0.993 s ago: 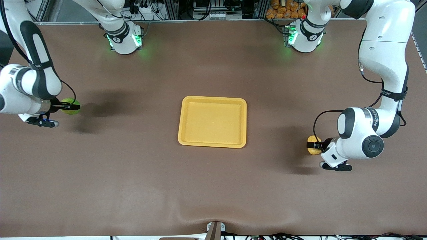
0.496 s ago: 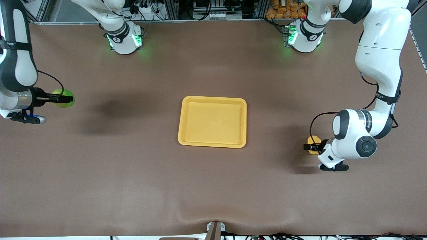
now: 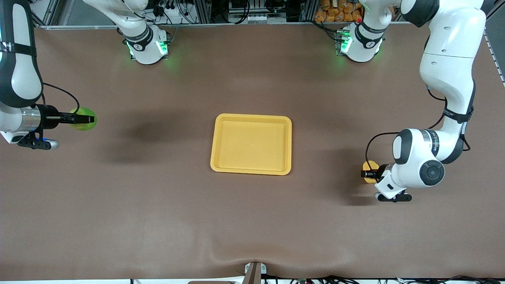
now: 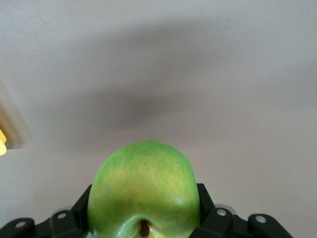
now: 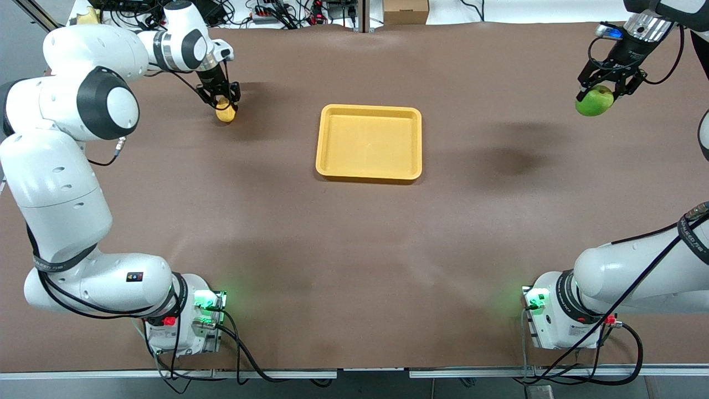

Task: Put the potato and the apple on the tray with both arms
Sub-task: 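Lift the apple with the right gripper while the left gripper lifts the potato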

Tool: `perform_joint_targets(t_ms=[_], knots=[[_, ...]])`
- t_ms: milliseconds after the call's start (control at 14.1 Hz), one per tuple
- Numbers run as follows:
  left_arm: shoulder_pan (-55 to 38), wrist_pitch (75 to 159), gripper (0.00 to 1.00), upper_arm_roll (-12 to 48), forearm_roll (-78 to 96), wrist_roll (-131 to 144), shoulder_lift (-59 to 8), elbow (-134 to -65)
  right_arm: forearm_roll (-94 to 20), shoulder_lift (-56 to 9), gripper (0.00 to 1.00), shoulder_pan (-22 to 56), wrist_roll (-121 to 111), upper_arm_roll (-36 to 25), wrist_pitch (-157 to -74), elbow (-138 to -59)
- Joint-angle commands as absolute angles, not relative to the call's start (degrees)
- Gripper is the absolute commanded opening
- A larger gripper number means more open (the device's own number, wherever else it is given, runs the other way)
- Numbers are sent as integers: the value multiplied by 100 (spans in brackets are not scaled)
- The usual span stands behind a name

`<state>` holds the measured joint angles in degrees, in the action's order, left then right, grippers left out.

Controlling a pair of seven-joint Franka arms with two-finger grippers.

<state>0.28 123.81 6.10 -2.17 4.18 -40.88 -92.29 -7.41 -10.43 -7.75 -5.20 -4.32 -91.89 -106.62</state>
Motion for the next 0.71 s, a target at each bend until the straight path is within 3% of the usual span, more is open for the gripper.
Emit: perform_joint_targets(t_ms=[0, 354, 638], knots=[[-132, 12174, 0, 598, -299, 527, -3552, -9361, -861, -1081, 0, -572, -273, -466, -9106, -10529], [-483, 11374, 0, 633, -299, 562, -2708, -9351, -1141, -1081, 0, -326, 262, -466, -9105, -10529], [-1229, 11303, 0, 642, -299, 1588, -2698, -9308, -1274, -1081, 0, 25, 860, -466, -9158, -10538]])
